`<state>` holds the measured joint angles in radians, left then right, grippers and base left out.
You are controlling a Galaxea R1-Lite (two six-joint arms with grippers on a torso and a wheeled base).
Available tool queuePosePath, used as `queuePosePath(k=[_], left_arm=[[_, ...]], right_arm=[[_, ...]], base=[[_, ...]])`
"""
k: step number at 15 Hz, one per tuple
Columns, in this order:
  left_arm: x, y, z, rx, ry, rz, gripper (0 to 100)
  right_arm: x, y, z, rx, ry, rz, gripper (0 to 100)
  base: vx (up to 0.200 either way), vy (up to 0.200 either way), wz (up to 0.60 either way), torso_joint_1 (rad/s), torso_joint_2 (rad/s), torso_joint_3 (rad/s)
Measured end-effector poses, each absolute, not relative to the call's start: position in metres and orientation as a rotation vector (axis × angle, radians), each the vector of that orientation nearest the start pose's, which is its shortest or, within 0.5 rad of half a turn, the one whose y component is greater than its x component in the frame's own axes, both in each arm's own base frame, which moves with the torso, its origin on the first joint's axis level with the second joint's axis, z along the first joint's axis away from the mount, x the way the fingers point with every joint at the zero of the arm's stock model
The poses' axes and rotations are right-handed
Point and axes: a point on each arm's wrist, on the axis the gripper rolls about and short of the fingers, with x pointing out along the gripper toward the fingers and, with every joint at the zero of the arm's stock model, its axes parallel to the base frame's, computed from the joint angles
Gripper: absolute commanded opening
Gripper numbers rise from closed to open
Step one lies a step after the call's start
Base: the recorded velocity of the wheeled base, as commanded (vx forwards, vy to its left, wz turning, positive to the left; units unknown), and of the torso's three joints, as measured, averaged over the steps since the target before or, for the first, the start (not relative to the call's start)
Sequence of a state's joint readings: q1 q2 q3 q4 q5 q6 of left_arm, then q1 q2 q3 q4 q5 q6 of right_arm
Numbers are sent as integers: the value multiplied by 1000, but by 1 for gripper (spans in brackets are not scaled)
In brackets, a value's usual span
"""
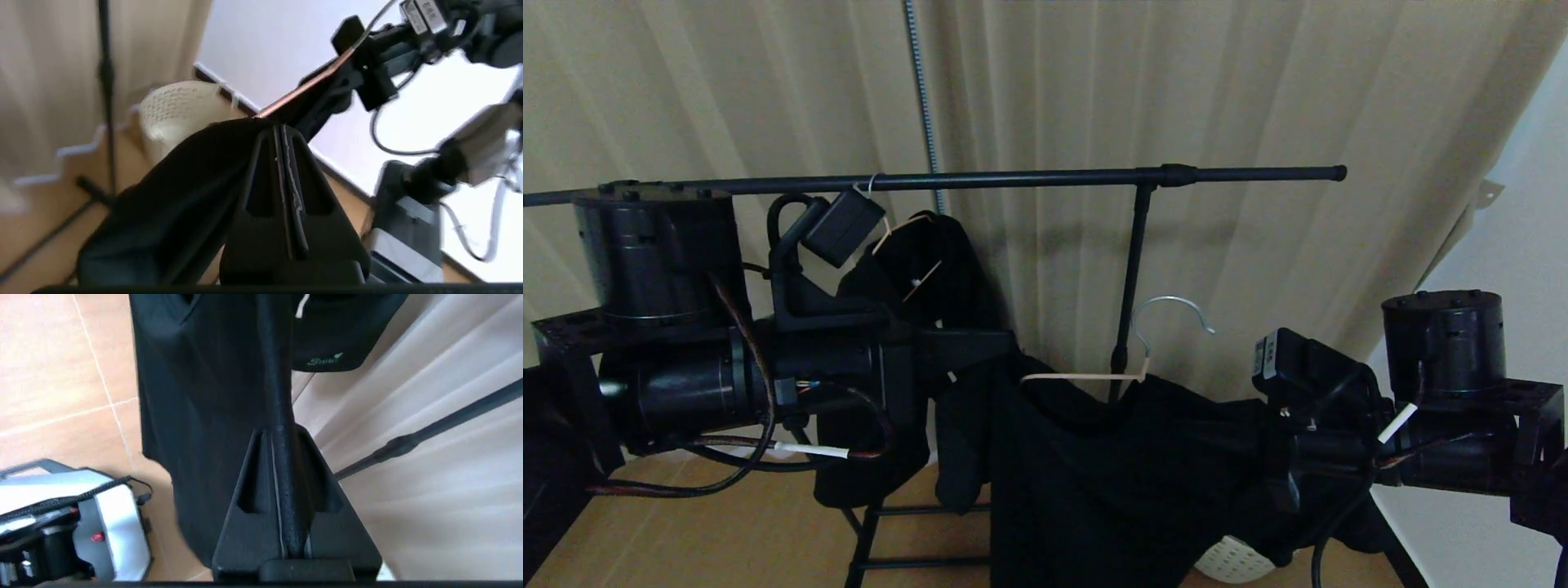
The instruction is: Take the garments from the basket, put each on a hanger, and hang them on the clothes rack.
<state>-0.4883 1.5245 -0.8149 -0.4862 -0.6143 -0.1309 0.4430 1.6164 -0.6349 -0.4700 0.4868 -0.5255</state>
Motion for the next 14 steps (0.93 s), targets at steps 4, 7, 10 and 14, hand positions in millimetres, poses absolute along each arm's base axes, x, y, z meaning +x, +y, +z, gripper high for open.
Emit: queuePosePath(k=[4, 7, 10, 14], left_arm=[[227, -150, 232, -123, 324, -1107, 0], [224, -167, 242, -110, 318, -1129, 0], [220, -180, 247, -100, 336, -1149, 0], [221, -185, 240, -83, 350, -1107, 0]], right_arm=[[234, 131, 136, -414, 227, 1070, 0], [238, 144, 126, -343, 219, 1086, 0], [241, 151, 119, -290, 221, 1093, 0], [245, 148, 121, -236, 149, 1065, 0]], base=[[0, 0, 0, 0, 0, 0], [0, 0, 0, 0, 0, 0], [0, 0, 0, 0, 0, 0], [0, 0, 0, 0, 0, 0]])
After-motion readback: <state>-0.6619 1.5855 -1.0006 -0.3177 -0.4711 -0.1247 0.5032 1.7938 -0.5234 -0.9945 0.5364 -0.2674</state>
